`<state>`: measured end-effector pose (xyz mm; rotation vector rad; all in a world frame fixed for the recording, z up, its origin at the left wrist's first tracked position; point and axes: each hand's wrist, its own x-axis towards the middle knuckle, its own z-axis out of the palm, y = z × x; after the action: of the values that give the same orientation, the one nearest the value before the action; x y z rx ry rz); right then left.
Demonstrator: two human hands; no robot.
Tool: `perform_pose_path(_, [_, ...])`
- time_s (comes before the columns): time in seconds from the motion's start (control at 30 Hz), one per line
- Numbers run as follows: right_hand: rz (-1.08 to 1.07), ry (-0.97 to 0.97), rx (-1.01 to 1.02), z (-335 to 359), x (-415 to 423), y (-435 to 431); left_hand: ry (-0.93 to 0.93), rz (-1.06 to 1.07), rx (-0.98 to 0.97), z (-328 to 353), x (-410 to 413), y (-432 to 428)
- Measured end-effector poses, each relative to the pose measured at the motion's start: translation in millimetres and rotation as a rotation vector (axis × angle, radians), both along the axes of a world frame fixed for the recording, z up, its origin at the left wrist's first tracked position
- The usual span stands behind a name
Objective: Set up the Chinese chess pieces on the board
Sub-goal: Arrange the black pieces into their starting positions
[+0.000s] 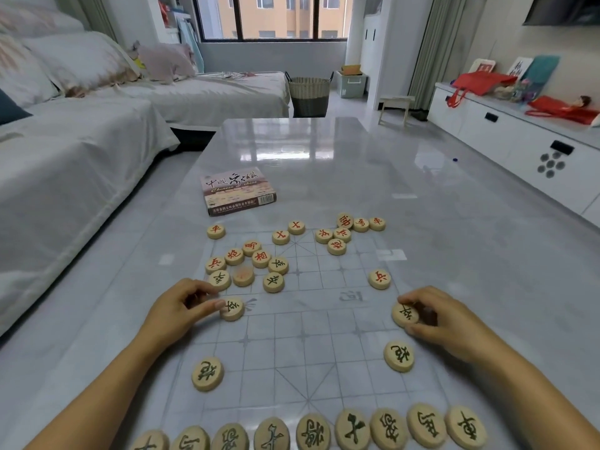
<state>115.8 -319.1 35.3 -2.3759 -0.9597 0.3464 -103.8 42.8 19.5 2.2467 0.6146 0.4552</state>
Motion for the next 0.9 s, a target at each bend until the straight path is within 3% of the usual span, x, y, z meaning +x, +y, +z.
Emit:
perform_pose_path(0.23, [-0.038,0.044,-0.016,3,-1,-7,0.032,-0.016,-0.041,3,2,-2])
perform_pose_path(0.43, [-0.024,0.04,-0.045,1,-4,-9,0.22,-0.131,-0.162,22,-4,-4])
perform_pose_path(0.77, [-0.027,0.002,-0.008,-4,-8,-12,0.27,-0.067,0.071,23,15,-38])
perform_pose_path(0.9, [-0.01,0.012,-0.029,-3,-7,-14,0.178,-0.204,0.093,25,38,-87])
